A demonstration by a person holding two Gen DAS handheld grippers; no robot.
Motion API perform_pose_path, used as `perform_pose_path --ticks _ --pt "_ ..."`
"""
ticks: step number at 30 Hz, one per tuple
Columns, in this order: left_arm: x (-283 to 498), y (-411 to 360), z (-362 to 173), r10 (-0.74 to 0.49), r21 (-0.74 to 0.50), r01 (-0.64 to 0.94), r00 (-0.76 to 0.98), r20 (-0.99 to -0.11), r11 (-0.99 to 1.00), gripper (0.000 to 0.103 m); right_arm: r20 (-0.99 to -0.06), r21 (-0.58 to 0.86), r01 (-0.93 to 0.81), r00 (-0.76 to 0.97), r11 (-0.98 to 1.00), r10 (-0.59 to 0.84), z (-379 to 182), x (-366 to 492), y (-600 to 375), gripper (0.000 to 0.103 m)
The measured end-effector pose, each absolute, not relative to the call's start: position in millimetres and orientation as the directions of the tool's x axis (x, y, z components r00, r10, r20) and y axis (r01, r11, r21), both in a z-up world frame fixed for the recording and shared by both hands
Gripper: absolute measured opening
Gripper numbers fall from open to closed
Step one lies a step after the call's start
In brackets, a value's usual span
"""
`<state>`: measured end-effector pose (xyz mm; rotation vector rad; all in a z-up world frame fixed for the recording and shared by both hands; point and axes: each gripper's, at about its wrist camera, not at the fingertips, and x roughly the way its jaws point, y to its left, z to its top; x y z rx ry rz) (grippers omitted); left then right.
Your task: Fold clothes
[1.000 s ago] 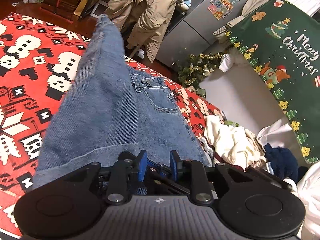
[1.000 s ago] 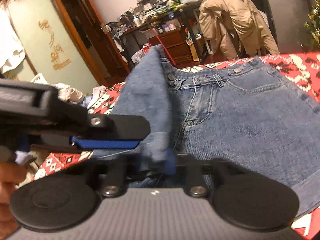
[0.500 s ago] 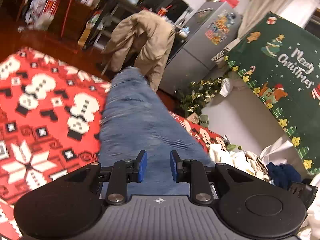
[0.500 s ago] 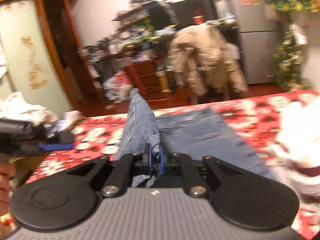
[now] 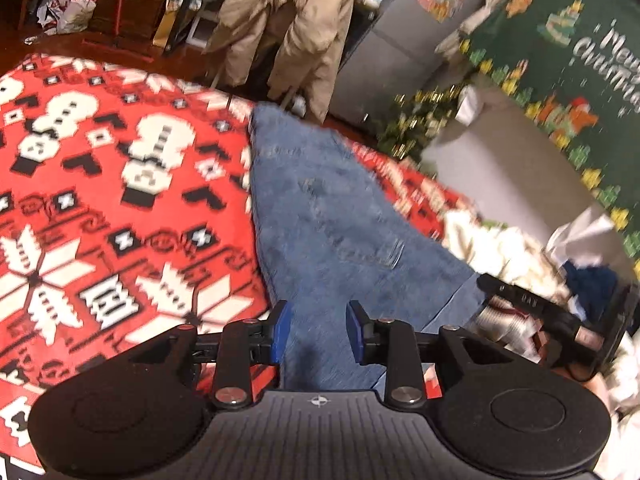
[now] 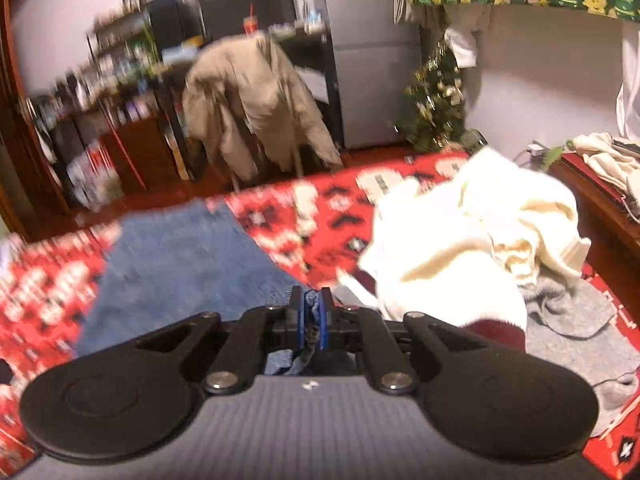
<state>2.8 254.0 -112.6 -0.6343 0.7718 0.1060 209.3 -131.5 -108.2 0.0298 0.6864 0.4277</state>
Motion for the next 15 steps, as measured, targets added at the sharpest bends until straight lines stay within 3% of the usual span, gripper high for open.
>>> perform_pose_path --ticks 3,6,15 --pt "6.6 254.7 -126.3 -0.140 -0.481 -0.354 0.671 -0.728 0.802 0.031 -0.662 0.137 -0.355 0.661 0.925 0.352 -124.9 217.9 -128.9 0.007" --pt "6.5 259.1 -137.9 -0.154 -0.483 -0.384 0.635 -0.757 0.787 0.031 -0.680 0.198 -0.331 0.631 0.923 0.372 -129.5 222.7 -133.7 0.006" --pt "3.1 257.5 -141.4 -0.195 -0.496 -0.374 0.610 -0.768 0.783 0.032 -0.743 0.187 -0.300 0.580 0.936 0.334 -146.7 226.7 -135.2 0.007"
